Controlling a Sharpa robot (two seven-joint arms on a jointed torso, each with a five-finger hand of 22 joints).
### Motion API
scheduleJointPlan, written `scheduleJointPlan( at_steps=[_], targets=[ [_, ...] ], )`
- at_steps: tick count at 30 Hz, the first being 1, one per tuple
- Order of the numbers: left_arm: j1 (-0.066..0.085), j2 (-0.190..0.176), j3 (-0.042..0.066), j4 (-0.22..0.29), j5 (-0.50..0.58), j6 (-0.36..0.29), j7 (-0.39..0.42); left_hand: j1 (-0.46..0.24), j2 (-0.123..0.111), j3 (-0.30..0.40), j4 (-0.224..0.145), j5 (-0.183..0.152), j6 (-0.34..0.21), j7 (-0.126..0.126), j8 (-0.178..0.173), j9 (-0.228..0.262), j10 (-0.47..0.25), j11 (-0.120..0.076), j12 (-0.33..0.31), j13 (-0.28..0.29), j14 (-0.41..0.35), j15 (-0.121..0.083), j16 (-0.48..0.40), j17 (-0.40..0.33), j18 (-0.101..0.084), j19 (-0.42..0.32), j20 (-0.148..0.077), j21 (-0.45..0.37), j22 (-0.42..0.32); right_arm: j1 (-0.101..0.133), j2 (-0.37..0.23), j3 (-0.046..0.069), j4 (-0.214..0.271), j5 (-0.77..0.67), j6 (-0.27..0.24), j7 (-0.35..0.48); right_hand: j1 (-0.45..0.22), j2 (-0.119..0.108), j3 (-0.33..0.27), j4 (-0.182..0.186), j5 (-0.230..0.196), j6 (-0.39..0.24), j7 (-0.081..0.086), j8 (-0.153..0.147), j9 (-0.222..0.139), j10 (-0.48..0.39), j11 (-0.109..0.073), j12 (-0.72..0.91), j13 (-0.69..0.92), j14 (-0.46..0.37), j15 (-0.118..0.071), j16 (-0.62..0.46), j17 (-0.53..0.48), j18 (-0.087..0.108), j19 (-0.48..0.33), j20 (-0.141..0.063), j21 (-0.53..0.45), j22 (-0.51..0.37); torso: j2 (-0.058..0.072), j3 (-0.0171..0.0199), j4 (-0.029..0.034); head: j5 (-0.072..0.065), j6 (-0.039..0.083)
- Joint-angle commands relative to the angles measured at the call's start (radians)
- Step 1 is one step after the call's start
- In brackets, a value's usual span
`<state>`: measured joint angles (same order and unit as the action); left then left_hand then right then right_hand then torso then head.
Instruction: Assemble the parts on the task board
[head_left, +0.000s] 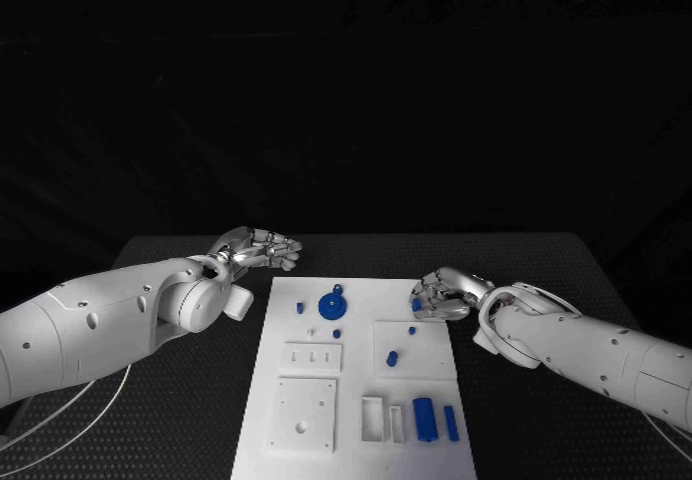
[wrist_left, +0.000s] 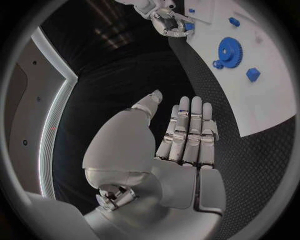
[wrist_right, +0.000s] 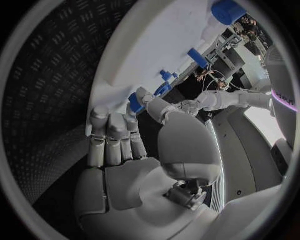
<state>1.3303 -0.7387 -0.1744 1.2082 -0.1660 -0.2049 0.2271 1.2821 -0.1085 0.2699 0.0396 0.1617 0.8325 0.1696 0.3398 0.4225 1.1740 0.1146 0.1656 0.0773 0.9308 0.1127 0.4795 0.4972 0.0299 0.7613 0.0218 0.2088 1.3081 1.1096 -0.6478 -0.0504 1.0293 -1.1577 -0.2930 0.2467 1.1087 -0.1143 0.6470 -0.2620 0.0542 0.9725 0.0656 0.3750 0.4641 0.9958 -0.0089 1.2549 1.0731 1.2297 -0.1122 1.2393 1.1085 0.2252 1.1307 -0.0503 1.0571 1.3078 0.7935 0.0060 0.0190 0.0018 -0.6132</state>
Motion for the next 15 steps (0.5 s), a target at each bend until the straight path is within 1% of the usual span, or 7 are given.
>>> scheduleJointPlan(
  at_steps=[1, 5, 9, 12, 15],
  targets=[
    [0.001, 0.001, 0.001, 0.003, -0.013, 0.019, 0.005, -0.011, 0.001, 0.000, -0.007, -0.005, 0.007, 0.003, -0.004, 0.002, -0.003, 0.003, 0.003, -0.001, -0.006, 0.001, 0.004, 0.001, 0.003, -0.001, -0.008, 0.003, 0.021, 0.001, 0.002, 0.000, 0.006, 0.032, -0.036, -0.021, -0.013, 0.001, -0.010, -0.001, -0.003, 0.043, 0.031, 0.005, 0.005, 0.007, -0.004, 0.005, -0.002, 0.006, -0.006, 0.004, -0.001, 0.037, 0.005, -0.003, 0.004, 0.015, 0.000, -0.0004, 0.0006, 0.000, 0.000],
    [0.001, 0.001, 0.001, 0.006, -0.025, 0.027, 0.003, -0.013, 0.003, 0.001, -0.007, -0.005, 0.020, -0.005, 0.001, 0.005, 0.006, -0.001, 0.009, 0.001, 0.000, -0.002, 0.010, 0.002, 0.002, 0.001, -0.010, 0.004, 0.021, 0.005, 0.006, 0.000, 0.009, 0.032, -0.049, -0.035, -0.013, 0.006, -0.015, -0.005, -0.003, 0.061, 0.024, 0.011, 0.009, 0.015, -0.010, 0.006, -0.007, 0.011, -0.012, 0.005, -0.003, 0.037, 0.010, -0.006, 0.004, 0.014, 0.000, -0.0008, 0.0006, -0.001, -0.001],
    [0.001, 0.001, 0.001, 0.009, -0.042, 0.032, -0.001, -0.019, 0.006, 0.001, -0.008, -0.006, 0.045, -0.016, 0.009, 0.011, 0.029, -0.013, 0.025, 0.005, 0.022, -0.013, 0.033, 0.009, 0.001, 0.015, -0.020, 0.012, 0.023, 0.013, 0.008, 0.000, 0.014, 0.025, -0.052, -0.049, -0.013, 0.008, -0.015, -0.006, -0.003, 0.070, 0.020, 0.013, 0.011, 0.018, -0.014, 0.006, -0.010, 0.012, -0.016, 0.004, -0.004, 0.037, 0.012, -0.008, 0.003, 0.013, 0.000, -0.0010, 0.0007, -0.001, 0.000],
    [0.001, 0.000, 0.001, 0.014, -0.065, 0.028, -0.011, -0.026, 0.007, 0.000, -0.007, -0.007, 0.068, -0.025, 0.016, 0.014, 0.050, -0.023, 0.038, 0.009, 0.038, -0.024, 0.054, 0.016, 0.001, 0.033, -0.030, 0.025, 0.024, 0.024, 0.008, 0.000, 0.022, 0.006, -0.047, -0.068, -0.012, 0.008, -0.015, -0.007, -0.003, 0.072, 0.020, 0.014, 0.011, 0.019, -0.014, 0.006, -0.010, 0.013, -0.016, 0.004, -0.004, 0.037, 0.012, -0.008, 0.003, 0.013, 0.000, -0.0013, 0.0003, -0.002, 0.002],
    [0.002, -0.002, 0.003, 0.025, -0.085, 0.032, -0.039, -0.038, 0.006, -0.004, -0.001, -0.008, 0.091, -0.035, 0.021, 0.017, 0.077, -0.037, 0.054, 0.019, 0.057, -0.036, 0.075, 0.023, 0.001, 0.053, -0.042, 0.040, 0.024, 0.041, 0.006, 0.001, 0.041, -0.027, -0.049, -0.093, -0.013, 0.007, -0.015, -0.007, -0.003, 0.072, 0.019, 0.014, 0.011, 0.019, -0.015, 0.006, -0.011, 0.013, -0.017, 0.004, -0.005, 0.037, 0.013, -0.009, 0.003, 0.013, 0.000, -0.0013, -0.0022, -0.001, 0.006]
  ],
)
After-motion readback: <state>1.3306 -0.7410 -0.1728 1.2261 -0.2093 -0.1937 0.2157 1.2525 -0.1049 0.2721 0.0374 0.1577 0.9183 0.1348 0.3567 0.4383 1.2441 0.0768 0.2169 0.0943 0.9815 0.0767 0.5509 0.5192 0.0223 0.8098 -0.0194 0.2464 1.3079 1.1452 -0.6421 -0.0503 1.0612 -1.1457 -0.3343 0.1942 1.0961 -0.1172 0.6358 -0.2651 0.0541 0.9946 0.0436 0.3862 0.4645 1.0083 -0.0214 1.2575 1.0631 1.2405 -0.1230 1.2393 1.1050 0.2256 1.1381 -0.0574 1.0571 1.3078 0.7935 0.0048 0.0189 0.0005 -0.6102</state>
